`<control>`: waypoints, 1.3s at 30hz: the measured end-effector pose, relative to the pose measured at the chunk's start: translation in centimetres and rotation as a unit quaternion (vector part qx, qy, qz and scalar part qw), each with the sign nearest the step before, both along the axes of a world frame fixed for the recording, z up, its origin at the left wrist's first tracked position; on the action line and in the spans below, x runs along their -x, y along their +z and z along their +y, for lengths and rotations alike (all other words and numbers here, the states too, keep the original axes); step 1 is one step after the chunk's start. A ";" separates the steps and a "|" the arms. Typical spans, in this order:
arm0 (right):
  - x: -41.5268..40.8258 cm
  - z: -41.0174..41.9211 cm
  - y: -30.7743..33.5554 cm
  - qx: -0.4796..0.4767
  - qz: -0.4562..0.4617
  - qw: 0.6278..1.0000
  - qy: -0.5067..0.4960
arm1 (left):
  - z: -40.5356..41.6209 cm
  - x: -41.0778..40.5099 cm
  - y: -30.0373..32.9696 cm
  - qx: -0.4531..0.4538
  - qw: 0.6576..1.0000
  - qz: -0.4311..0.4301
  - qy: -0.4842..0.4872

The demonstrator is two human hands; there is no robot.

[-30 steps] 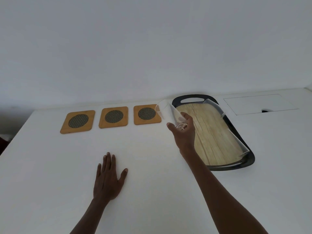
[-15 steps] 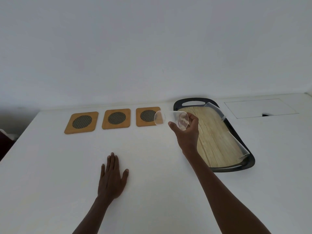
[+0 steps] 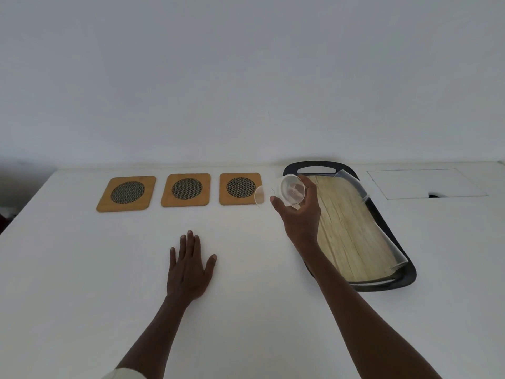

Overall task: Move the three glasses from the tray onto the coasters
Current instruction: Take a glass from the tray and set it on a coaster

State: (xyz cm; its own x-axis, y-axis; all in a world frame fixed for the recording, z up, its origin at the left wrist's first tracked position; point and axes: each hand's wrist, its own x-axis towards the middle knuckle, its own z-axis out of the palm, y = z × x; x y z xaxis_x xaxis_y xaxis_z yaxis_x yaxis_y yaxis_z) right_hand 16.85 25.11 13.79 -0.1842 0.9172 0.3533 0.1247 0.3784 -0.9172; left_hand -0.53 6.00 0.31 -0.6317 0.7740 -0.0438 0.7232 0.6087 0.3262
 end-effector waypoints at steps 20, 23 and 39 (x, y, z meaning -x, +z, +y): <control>12.4 8.2 -2.8 0.009 -0.130 0.989 0.069 | 0.3 0.6 -1.3 -0.005 1.000 0.026 0.006; 13.9 9.0 -3.6 0.022 -0.150 0.986 0.073 | 0.2 0.6 -1.4 -0.001 1.000 0.030 0.006; 17.2 10.5 -4.9 0.035 -0.235 0.966 0.104 | 0.4 0.4 -0.9 0.020 0.999 0.035 0.006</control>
